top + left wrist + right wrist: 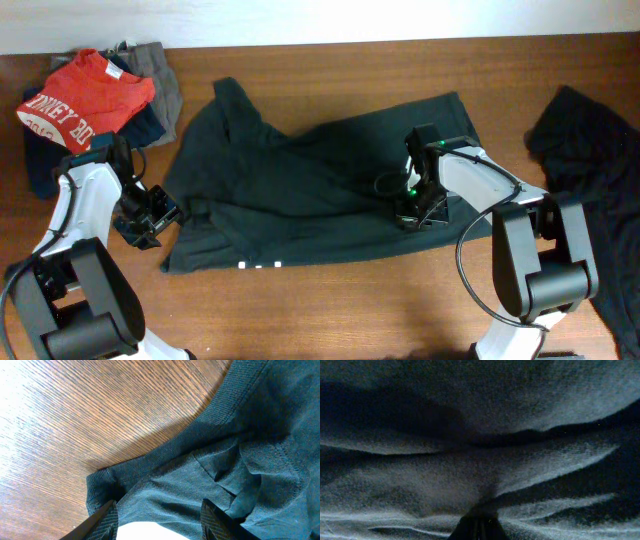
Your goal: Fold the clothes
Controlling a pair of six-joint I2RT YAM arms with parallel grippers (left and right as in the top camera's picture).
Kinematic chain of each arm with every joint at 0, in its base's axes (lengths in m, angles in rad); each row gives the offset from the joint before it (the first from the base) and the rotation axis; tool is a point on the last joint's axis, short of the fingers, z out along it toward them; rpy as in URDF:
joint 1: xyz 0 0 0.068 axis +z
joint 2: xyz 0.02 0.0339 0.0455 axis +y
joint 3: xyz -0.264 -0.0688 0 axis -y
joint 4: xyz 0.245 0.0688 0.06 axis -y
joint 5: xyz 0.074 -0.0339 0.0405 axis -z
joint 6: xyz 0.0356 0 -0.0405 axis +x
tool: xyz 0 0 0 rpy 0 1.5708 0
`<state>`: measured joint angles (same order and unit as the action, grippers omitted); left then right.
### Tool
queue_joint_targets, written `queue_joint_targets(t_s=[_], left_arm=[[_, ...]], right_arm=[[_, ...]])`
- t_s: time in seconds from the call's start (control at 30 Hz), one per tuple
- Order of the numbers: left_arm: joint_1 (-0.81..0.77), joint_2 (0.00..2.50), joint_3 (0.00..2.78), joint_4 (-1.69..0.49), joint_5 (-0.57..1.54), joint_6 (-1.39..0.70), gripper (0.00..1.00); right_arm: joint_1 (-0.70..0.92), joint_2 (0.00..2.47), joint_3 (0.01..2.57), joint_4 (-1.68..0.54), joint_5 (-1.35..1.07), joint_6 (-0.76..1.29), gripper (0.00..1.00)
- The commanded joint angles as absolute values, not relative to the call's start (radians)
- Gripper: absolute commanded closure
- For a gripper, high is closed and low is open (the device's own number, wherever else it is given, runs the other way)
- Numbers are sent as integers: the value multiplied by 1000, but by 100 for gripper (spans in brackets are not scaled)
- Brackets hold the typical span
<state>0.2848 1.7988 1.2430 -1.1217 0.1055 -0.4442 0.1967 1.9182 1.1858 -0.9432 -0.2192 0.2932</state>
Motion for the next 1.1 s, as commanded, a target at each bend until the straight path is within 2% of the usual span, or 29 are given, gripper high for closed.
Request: queue_joint_targets(t_s=[0.0, 0.23, 0.9, 1.07], left_arm=[[288, 1779, 1260, -1127, 116, -427, 47], [288, 1779, 1260, -1119, 116, -428, 47], [288, 1779, 1260, -1121, 116, -425, 47], [288, 1779, 1260, -1123, 116, -420, 47]], right_arm=[[203, 1925, 1181, -981, -214, 315, 96], [203, 1920, 1193, -1047, -232, 292, 96], [203, 1920, 1191, -731, -224, 296, 96], [202, 1919, 1192, -745, -159, 296, 96]])
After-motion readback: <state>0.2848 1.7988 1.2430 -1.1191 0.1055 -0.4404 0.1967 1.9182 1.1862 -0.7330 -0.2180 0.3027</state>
